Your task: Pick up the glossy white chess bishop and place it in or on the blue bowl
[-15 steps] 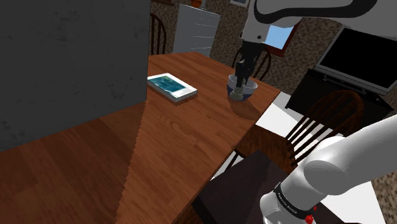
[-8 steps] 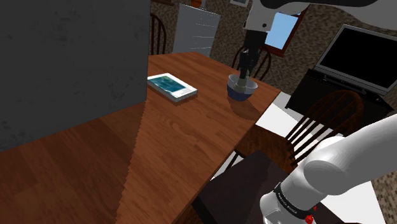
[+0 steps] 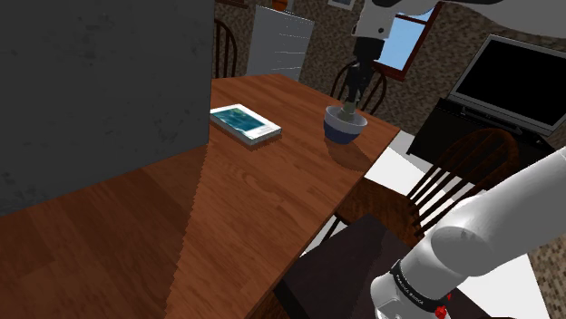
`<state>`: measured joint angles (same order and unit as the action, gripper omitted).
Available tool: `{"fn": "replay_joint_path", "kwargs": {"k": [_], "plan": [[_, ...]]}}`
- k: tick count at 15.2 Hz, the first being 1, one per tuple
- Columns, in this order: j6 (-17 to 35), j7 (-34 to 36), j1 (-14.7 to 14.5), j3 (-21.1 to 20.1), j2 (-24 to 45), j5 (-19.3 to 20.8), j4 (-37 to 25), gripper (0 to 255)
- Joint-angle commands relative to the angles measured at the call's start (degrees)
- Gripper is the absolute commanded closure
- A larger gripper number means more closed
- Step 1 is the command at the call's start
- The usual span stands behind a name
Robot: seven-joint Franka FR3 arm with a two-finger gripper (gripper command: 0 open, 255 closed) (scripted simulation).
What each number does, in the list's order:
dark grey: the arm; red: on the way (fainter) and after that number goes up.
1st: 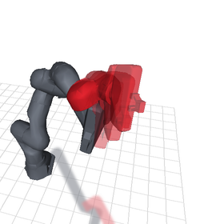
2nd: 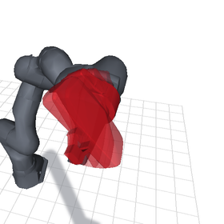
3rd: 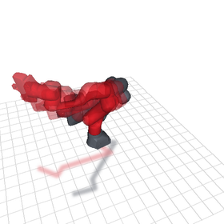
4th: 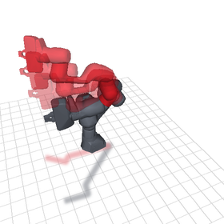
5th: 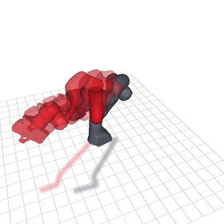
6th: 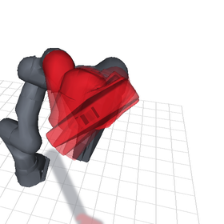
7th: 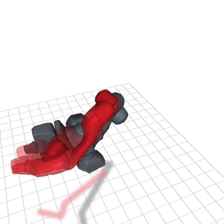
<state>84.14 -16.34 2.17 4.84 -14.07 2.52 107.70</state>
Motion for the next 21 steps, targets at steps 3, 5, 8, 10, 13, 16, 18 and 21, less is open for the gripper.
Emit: {"fn": "replay_joint_path", "kwargs": {"k": [3, 5, 8, 10, 13, 16, 18, 21], "plan": [[-1.04, -4.87, 1.79, 2.87, 6.23, 0.7, -7.45, 255], [-1.6, -7.32, 2.77, 4.23, 9.54, 0.76, -11.42, 255], [-2.81, -11.0, 4.42, 6.11, 14.98, 0.46, -18.17, 255], [-3.93, -13.45, 5.66, 7.27, 18.96, -0.01, -23.32, 255], [-6.28, -17.07, 7.92, 8.78, 25.67, -1.14, -32.39, 255], [-9.91, -20.53, 10.91, 9.9, 33.73, -2.82, -44.08, 255], [-13.81, -22.68, 13.63, 10.37, 40.7, -4.39, -54.94, 255], [-13.5, -23.35, 14.69, 10.28, 42.84, -4.76, -56.81, 255]]}}
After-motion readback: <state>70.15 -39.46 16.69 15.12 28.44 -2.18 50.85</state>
